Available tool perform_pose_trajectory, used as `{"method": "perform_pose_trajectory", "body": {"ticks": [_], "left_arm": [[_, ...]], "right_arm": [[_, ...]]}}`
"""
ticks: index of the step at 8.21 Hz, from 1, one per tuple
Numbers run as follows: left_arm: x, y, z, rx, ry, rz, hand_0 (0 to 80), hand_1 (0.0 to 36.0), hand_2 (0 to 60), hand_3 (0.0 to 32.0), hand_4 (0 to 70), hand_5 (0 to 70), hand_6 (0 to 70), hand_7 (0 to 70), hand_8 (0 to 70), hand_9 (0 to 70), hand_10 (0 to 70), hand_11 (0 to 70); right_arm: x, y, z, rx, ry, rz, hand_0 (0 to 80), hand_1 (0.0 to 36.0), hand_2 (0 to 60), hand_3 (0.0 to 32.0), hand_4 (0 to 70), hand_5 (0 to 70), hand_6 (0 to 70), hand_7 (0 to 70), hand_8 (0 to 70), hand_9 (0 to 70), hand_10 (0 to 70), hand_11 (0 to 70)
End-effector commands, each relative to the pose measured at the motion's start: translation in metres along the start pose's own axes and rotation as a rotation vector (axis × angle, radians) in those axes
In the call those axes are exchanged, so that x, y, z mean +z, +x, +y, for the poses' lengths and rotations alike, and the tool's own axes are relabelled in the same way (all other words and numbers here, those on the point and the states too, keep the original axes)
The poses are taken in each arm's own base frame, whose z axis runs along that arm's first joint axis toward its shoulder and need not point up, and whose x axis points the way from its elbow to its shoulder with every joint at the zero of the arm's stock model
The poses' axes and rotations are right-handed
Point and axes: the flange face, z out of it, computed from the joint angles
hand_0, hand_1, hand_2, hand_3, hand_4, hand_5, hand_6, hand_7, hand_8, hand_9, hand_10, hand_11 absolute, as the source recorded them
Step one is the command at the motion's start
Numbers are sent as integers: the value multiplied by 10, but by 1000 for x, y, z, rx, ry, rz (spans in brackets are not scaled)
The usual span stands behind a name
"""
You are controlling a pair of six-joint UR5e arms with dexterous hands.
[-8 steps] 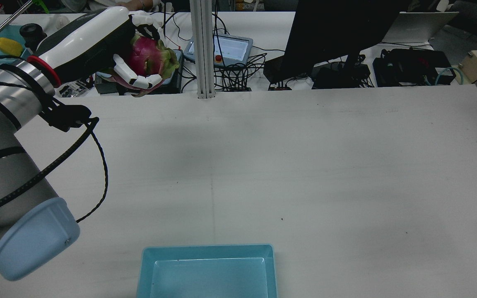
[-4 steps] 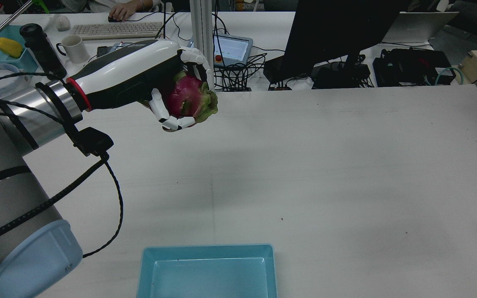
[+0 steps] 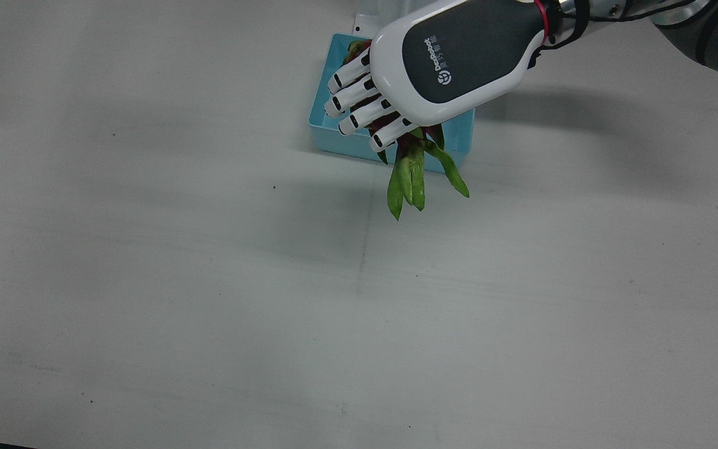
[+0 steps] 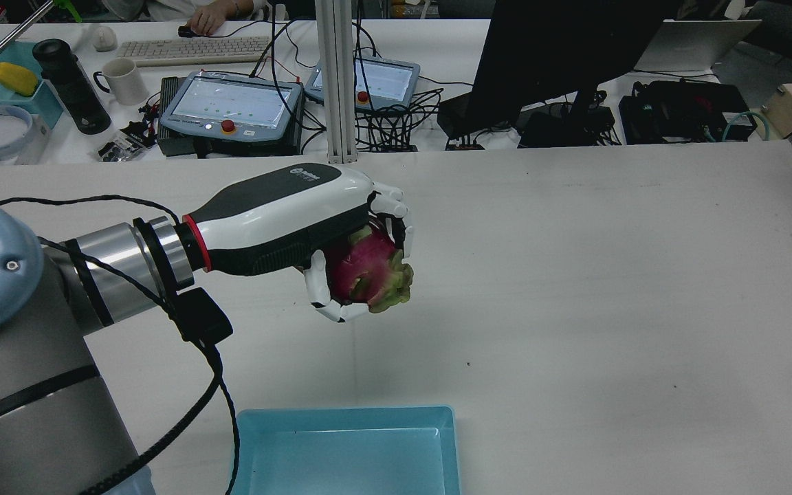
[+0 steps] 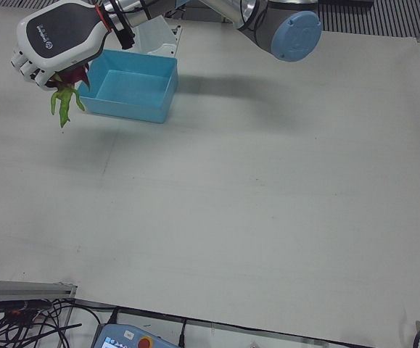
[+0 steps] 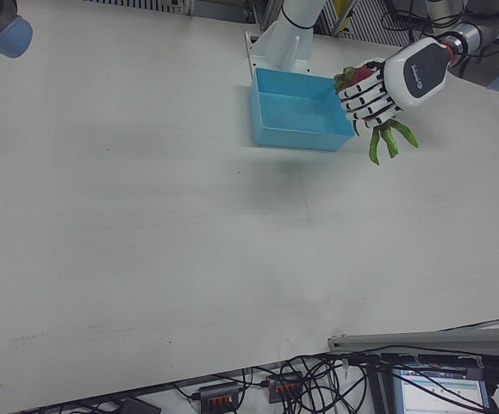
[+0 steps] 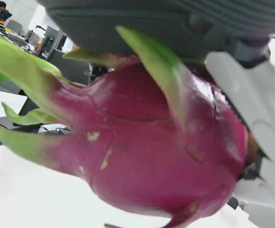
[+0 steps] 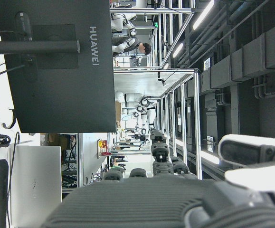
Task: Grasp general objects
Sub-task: 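Lower the dragon fruit into the blue tray and open the left hand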
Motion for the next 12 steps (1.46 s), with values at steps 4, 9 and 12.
{"method": "perform_pose_trajectory", "body": {"ticks": [4, 9, 12], "left_arm": [[8, -21, 116, 38, -187, -37, 553, 304, 600, 0, 229, 700, 223, 452, 212, 339, 334, 497], [6, -33, 153, 30, -250, -72, 539, 196, 125, 0, 119, 300, 48, 230, 5, 37, 159, 254], [3, -37, 159, 64, -261, -84, 530, 173, 42, 0, 86, 266, 7, 166, 0, 19, 120, 196]], "right_arm": [[0, 0, 0, -1, 0, 0, 0, 0, 0, 0, 0, 0, 0, 0, 0, 0, 0, 0], [0, 0, 0, 1, 0, 0, 0, 0, 0, 0, 0, 0, 0, 0, 0, 0, 0, 0], [0, 0, 0, 1, 0, 0, 0, 0, 0, 0, 0, 0, 0, 0, 0, 0, 0, 0]]}}
